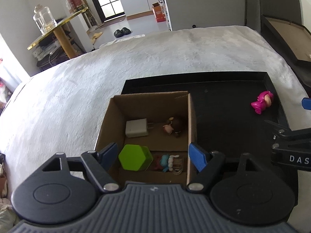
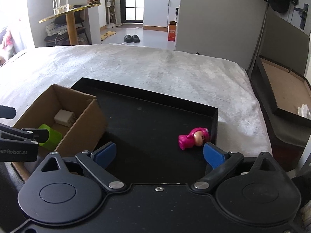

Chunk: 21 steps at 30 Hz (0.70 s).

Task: Organize rigid objects
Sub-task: 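Move the right gripper to the pink figure and close on it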

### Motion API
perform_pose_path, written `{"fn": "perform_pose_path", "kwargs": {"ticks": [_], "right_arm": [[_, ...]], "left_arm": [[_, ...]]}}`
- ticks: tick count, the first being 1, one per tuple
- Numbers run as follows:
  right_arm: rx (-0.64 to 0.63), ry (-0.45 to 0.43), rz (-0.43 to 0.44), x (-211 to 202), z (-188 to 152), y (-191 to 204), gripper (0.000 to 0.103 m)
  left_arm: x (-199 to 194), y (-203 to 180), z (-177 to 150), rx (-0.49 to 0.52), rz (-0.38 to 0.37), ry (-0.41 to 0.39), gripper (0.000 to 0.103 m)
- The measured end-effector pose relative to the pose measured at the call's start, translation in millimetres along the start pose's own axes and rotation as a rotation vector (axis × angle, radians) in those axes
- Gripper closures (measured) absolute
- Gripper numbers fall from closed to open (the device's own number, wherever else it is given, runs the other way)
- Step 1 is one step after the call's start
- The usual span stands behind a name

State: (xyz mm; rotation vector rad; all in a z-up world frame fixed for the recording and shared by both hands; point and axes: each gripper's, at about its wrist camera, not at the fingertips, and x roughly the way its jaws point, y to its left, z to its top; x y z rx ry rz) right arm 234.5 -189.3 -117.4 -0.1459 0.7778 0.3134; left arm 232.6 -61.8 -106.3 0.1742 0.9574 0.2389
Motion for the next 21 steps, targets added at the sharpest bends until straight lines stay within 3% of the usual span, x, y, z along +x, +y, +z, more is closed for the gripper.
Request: {"fn": "perform_pose_path", "kwargs": {"ticks": [21], "right_arm": [[0.010, -0.022, 0.055, 49, 1, -49, 0.003]], "left_arm": [[29, -44, 28, 0.098, 0.068, -0.033, 0.024]]}}
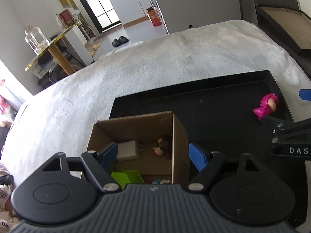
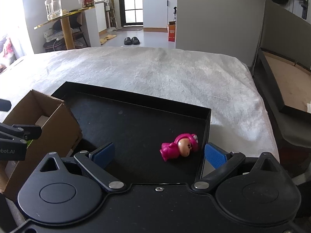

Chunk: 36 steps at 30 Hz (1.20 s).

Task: Organize rigid objects
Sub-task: 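Move the right gripper to the pink figure and close on it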

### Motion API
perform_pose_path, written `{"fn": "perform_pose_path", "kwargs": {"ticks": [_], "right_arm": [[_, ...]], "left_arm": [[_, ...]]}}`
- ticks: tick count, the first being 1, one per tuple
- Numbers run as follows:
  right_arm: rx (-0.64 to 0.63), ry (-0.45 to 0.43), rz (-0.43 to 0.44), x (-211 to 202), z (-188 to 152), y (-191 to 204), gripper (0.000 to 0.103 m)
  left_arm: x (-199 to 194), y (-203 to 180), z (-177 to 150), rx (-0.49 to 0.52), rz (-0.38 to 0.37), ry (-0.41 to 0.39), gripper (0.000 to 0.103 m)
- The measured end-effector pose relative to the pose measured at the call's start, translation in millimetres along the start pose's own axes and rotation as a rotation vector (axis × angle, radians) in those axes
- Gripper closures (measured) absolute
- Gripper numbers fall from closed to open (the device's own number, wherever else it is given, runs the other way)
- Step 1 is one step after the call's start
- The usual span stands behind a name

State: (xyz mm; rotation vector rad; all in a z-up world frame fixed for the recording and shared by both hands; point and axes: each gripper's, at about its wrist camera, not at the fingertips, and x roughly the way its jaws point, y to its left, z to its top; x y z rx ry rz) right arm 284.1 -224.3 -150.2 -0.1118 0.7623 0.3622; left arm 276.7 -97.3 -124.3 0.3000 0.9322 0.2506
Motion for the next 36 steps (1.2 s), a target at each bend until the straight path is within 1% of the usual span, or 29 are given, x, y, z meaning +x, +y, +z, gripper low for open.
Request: {"fn": "perform_pose_path", "kwargs": {"ticks": [5, 9, 12, 13, 14, 15, 16, 17, 20, 22, 25, 29, 32, 34, 35, 36], "right_arm": [[-0.026, 0.011, 0.026, 11, 7, -5, 0.003], [-0.074, 0.016, 0.021, 23, 8, -10, 0.004], [-0.055, 0.023, 0.009, 33, 4, -16, 0.005], [-0.044, 0.026, 0.006, 36, 3, -18, 0.006], [-0.039, 0.030, -0.001, 39, 1, -18, 0.007], [-0.045, 0.032, -0.019, 43, -2, -17, 0.007], [-0.053, 0.031, -0.034, 46, -3, -17, 0.007], [-0.063, 0.028, -0.052, 48, -6, -15, 0.007], [-0.079, 0.023, -0.068, 49, -11, -14, 0.008], [-0.091, 0.023, -0.068, 50, -11, -12, 0.008], [-0.097, 0.017, -0.061, 53, -10, -11, 0.008], [-0.082, 0.020, -0.060, 66, -9, -11, 0.009], [-0.084, 0.028, -0.072, 76, -12, -9, 0.015], [-0.099, 0.026, -0.086, 79, -15, -6, 0.025], [-0.107, 0.033, -0.087, 80, -17, -4, 0.037], [-0.117, 0.050, -0.080, 82, -18, -3, 0.039]], "left_arm": [[15, -6, 6, 0.002, 0.013, -0.002, 0.025], [28, -9, 8, -0.009, 0.014, 0.008, 0.030], [38, -13, 7, -0.008, 0.012, 0.022, 0.040], [42, -14, 7, -0.010, 0.012, 0.029, 0.051], [46, -13, 7, -0.025, -0.001, 0.040, 0.058], [49, -13, 8, -0.046, -0.020, 0.048, 0.062], [51, -14, 9, -0.053, -0.033, 0.053, 0.071], [53, -17, 10, -0.046, -0.036, 0.054, 0.076], [57, -27, 12, -0.026, -0.019, 0.050, 0.085], [60, -30, 14, -0.036, -0.022, 0.063, 0.086], [61, -35, 14, -0.025, 0.002, 0.059, 0.085], [61, -37, 13, -0.014, 0.008, 0.054, 0.085], [61, -36, 14, -0.011, 0.008, 0.054, 0.085], [61, -36, 14, -0.010, 0.009, 0.055, 0.085], [61, -36, 14, -0.011, 0.009, 0.056, 0.085], [61, -36, 15, -0.012, 0.010, 0.059, 0.085]]}}
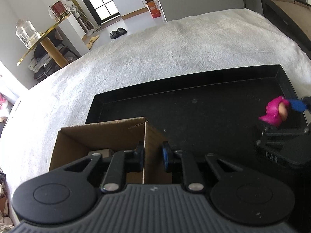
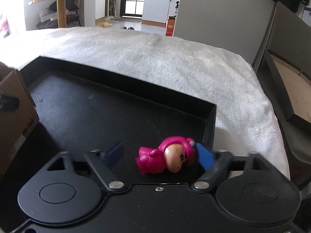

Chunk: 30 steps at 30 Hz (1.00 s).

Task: Organize rigid objects
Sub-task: 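Move the right gripper to the pink figure and close on it, then lift the pink figure with the right gripper and carry it over the box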

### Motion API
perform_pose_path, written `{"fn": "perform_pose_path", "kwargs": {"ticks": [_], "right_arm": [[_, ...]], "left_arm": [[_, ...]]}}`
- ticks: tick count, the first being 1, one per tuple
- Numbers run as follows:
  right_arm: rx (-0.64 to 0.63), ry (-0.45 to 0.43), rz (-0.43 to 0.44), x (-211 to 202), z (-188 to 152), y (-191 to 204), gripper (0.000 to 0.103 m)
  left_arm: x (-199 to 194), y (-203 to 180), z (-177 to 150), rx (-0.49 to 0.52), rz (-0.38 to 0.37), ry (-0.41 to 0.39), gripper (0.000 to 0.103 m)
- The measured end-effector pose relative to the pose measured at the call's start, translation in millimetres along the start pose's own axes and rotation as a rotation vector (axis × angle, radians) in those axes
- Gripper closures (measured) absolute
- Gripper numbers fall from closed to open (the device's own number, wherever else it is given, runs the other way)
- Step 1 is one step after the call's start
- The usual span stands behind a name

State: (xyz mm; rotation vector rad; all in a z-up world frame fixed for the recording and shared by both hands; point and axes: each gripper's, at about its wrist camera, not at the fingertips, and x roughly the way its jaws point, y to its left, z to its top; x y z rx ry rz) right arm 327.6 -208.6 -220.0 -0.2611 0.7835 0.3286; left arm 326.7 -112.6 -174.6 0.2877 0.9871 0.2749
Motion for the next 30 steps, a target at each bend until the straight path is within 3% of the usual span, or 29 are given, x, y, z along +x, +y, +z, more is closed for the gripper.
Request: {"fn": "perform_pose_path", "kwargs": {"ticks": [13, 17, 18, 20, 22, 30], "right_arm": [[-0.061, -0.032, 0.035, -36, 1, 19, 0.039], [-0.065, -0.027, 0.046, -47, 1, 25, 0.039], [-0.061, -0.029, 0.048, -51, 2, 26, 0.039], [-0.050, -0.033, 0.049, -58, 4, 26, 0.039], [-0.022, -0.033, 0.050, -67, 5, 25, 0.039], [0.016, -0.040, 0.058, -97, 10, 39, 0.039]], "left_arm": [[-16, -3, -8, 0.055, -0.005, 0.033, 0.081], [-29, 4, -13, 0.039, -0.040, 0.048, 0.079], [-32, 7, -13, 0.034, -0.047, 0.047, 0.077], [-38, 11, -15, 0.022, -0.049, 0.044, 0.060], [-46, 17, -18, 0.013, -0.049, 0.030, 0.052], [-65, 45, -29, -0.030, -0.058, 0.000, 0.040]]}}
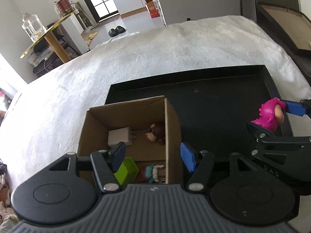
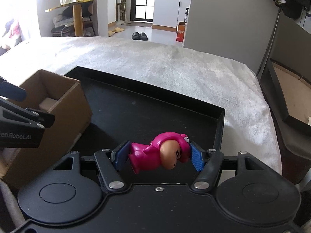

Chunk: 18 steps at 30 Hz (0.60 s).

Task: Organize rigid objects
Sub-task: 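Lift the pink figure with the right gripper and carry it over the box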

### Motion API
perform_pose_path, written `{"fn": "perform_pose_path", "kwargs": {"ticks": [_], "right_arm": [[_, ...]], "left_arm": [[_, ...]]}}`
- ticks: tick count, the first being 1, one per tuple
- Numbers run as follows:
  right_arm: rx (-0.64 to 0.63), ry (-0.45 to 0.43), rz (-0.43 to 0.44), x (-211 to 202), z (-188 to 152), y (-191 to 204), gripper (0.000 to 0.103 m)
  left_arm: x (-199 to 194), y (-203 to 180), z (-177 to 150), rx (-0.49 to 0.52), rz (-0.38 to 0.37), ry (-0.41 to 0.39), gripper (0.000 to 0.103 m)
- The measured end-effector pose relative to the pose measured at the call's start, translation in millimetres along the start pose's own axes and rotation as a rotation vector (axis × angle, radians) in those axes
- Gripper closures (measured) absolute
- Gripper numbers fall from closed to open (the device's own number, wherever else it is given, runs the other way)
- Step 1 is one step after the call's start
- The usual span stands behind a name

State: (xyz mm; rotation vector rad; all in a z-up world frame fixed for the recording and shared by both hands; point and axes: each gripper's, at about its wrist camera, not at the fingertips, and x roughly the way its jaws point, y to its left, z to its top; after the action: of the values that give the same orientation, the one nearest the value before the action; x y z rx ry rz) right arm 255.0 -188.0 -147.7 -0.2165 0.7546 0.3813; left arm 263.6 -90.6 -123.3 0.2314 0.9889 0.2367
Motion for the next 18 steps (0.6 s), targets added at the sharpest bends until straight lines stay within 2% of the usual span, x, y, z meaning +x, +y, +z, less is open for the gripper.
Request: {"fn": "perform_pose_path", "kwargs": {"ticks": [5, 18], "right_arm": [[-0.003, -0.004, 0.006, -14, 7, 13, 0.039], [-0.054, 0.008, 0.010, -32, 23, 61, 0.039]], "left_arm": [[-6, 25, -9, -0.039, -0.030, 0.008, 0.038], [-7, 87, -29, -0.160, -0.035, 0.029, 0.037]]}}
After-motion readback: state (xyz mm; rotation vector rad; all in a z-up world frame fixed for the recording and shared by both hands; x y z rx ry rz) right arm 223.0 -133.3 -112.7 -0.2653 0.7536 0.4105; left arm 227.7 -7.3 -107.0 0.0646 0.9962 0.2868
